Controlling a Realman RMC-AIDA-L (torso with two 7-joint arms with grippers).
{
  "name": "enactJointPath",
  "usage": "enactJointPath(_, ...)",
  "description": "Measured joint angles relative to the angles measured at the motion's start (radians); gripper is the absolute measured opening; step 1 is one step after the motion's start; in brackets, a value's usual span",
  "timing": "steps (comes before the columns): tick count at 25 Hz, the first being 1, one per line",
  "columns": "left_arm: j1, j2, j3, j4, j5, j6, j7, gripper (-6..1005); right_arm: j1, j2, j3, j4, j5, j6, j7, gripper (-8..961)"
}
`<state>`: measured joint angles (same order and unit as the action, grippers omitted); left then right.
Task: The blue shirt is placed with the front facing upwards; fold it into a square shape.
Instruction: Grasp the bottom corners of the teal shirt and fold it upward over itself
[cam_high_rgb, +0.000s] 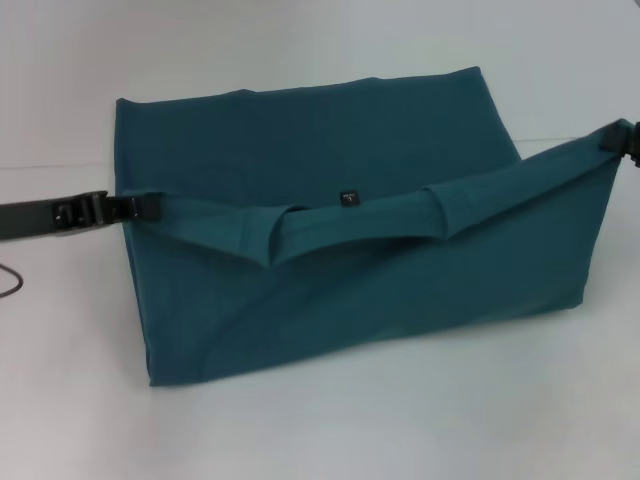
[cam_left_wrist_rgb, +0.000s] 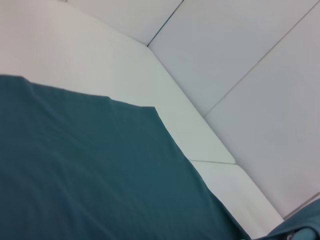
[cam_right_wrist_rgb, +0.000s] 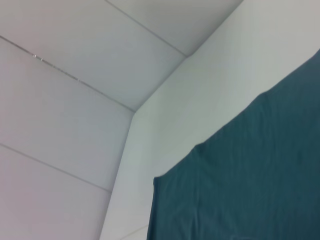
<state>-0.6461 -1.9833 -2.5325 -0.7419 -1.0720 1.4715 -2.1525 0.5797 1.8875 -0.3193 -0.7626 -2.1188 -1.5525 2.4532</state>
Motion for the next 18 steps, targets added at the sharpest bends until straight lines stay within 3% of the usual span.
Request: enactJointPath(18, -0.114, 0.001, 0.03, 0.103, 0.0, -0.237, 0.099, 56, 0.068, 0.016, -0.045, 0.086, 0.025, 0.26, -0.05, 32)
